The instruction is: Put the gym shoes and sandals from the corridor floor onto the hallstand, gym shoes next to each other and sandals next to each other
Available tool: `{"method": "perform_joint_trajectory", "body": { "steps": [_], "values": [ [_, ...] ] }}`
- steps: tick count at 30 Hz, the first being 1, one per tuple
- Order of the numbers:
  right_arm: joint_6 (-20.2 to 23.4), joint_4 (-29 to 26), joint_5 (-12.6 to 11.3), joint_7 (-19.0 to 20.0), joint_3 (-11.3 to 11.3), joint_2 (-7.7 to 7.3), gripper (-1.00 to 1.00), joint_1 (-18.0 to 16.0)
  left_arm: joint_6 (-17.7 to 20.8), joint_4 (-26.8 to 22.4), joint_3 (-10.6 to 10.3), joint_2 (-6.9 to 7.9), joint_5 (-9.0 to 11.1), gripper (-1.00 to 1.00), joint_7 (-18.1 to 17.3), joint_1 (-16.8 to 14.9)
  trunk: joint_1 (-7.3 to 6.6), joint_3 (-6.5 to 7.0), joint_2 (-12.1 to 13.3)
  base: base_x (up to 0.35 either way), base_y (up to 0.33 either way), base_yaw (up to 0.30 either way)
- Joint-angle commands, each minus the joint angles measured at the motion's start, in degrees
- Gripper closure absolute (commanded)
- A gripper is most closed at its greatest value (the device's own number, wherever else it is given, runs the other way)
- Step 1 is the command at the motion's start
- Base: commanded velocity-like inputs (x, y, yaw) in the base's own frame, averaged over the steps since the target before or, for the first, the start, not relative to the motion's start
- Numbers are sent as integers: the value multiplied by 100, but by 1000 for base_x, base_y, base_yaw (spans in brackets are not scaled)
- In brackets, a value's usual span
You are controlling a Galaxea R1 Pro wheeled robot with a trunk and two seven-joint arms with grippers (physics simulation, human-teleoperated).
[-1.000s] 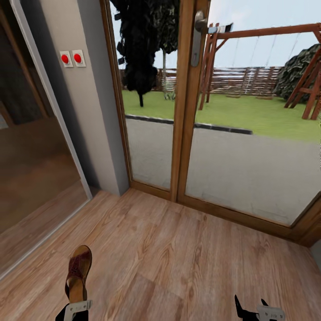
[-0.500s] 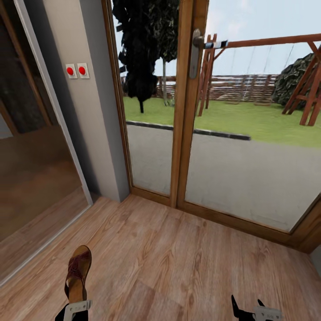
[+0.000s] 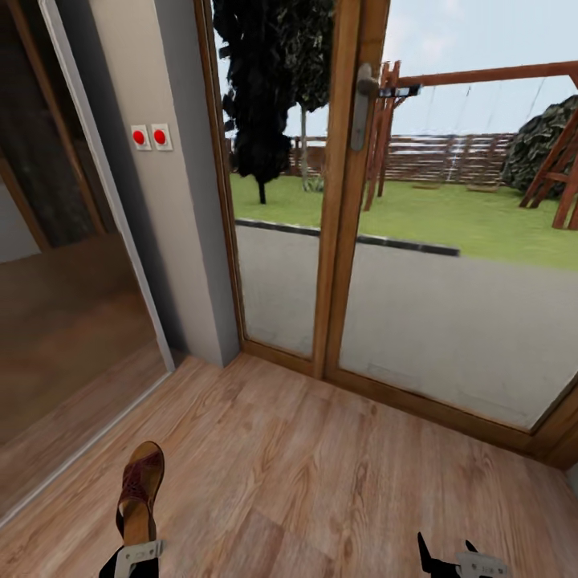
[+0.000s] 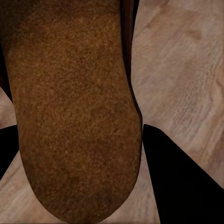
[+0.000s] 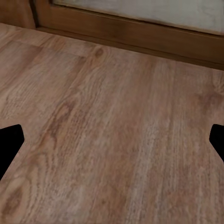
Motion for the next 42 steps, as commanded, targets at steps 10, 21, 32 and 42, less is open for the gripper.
{"method": "perform_joint_trajectory", "body": {
  "steps": [10, 21, 32, 42],
  "values": [
    [-25, 154, -14, 48, 59, 61, -100, -1, -15, -34, -24, -15, 34, 100, 2, -1, -2, -33, 0, 0, 0, 252],
    [-25, 162, -14, 42, 61, 63, -100, -1, -18, 11, -14, -20, 44, 100, 4, -1, -2, -34, 0, 0, 0, 279],
    [-29, 162, -18, 30, 55, 70, -100, -1, -16, 14, -6, -20, 44, 100, 11, 0, -2, -34, 0, 0, 0, 280],
    [-26, 162, -15, -504, 54, 88, -100, -1, -12, 14, -13, -25, 44, 100, 9, -1, -2, -34, 0, 0, 0, 281]
  ]
}}
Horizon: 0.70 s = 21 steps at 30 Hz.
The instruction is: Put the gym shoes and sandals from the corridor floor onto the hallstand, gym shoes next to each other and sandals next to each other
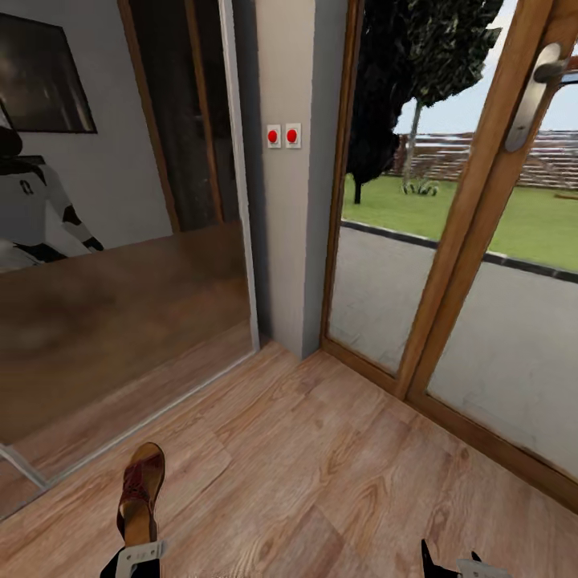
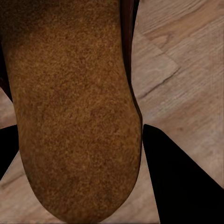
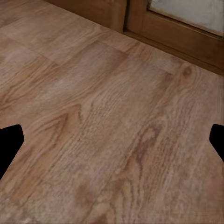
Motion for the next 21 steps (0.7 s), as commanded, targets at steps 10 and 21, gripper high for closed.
{"method": "perform_joint_trajectory", "body": {
  "steps": [10, 21],
  "values": [
    [-17, 1, -37, -135, 14, 0, -100, -1, -32, -18, -22, 4, 19, 100, -3, 0, -1, -5, -2, 0, 0, 282],
    [-17, 1, -37, -140, 23, 0, -100, -1, -25, -11, -16, 5, 29, 100, -3, 1, -1, -5, -2, 0, 0, 281]
  ]
}}
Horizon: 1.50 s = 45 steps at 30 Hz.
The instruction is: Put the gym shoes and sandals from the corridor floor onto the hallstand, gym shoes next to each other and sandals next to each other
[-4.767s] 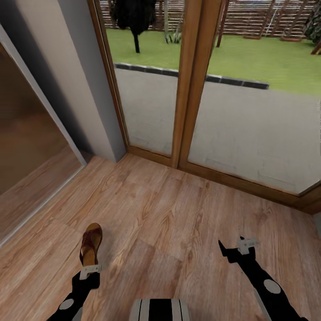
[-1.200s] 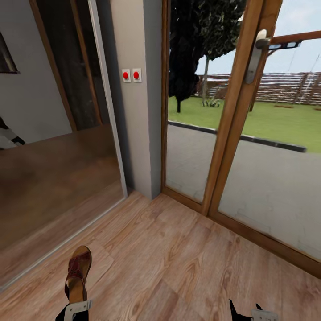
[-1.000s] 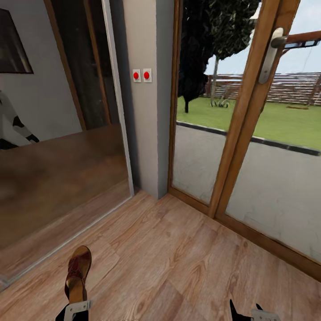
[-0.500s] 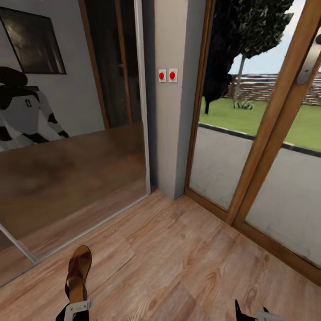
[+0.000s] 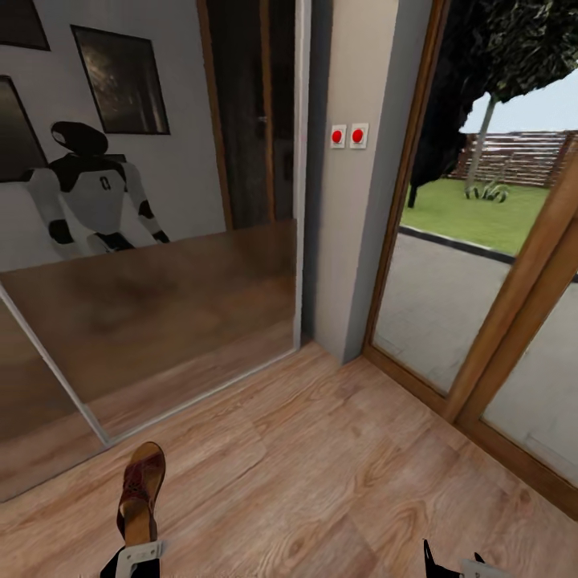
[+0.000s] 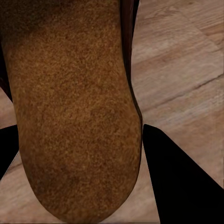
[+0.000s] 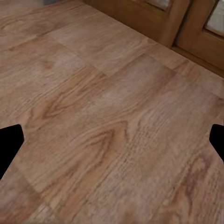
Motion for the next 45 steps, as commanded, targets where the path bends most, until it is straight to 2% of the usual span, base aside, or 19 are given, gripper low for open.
{"method": "perform_joint_trajectory", "body": {
  "steps": [1, 34, 45],
  "values": [
    [-19, 1, -52, 12, 13, -2, -100, -1, -16, 4, -13, 1, 35, 100, 3, -5, -1, -5, -2, 0, 0, 282],
    [-25, 1, -62, 11, 14, 9, -100, -1, -15, 4, -12, 1, 39, 100, 3, -5, -1, 1, -2, 0, 0, 285],
    [-20, 1, -58, 20, 14, 82, -100, -1, -15, 11, -12, 1, 39, 100, 3, -5, -1, 28, -2, 0, 0, 278]
  ]
}}
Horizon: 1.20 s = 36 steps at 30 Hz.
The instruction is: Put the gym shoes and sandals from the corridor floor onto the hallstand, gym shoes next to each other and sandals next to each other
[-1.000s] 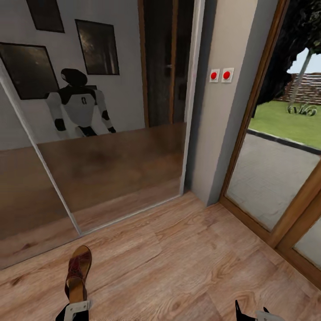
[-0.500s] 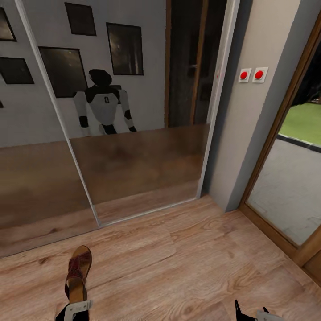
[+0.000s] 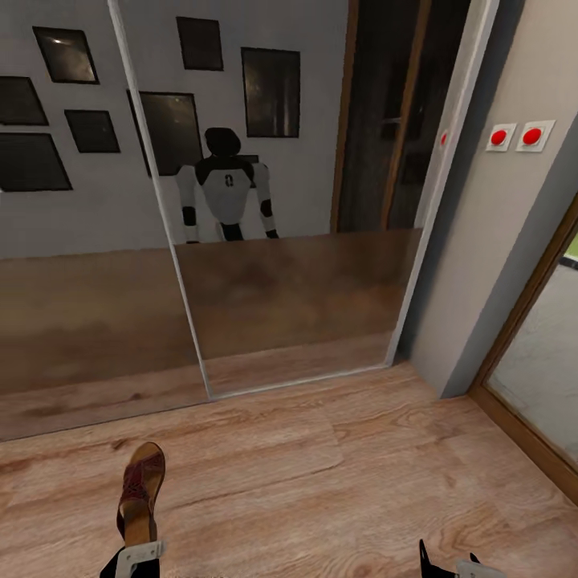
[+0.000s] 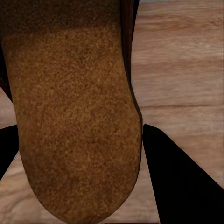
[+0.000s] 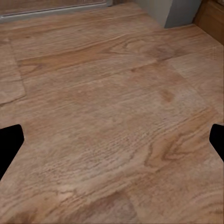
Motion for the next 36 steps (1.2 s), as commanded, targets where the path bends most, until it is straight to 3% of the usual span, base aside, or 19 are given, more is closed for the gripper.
{"method": "perform_joint_trajectory", "body": {
  "steps": [1, 12, 36],
  "values": [
    [-19, 0, -53, 12, 13, 0, -100, -1, -16, 5, -13, 1, 34, 100, 3, -4, -1, -3, -2, 0, 0, 139],
    [-19, -7, -55, 28, 12, 3, -100, -1, -16, 5, -17, 1, 34, 100, 3, -4, -1, 22, -2, 0, 0, 93],
    [-20, 1, -44, 30, 13, 3, -100, -1, -16, 14, -6, -8, 34, 100, 11, -4, -1, 124, -2, 0, 0, 242]
  ]
}}
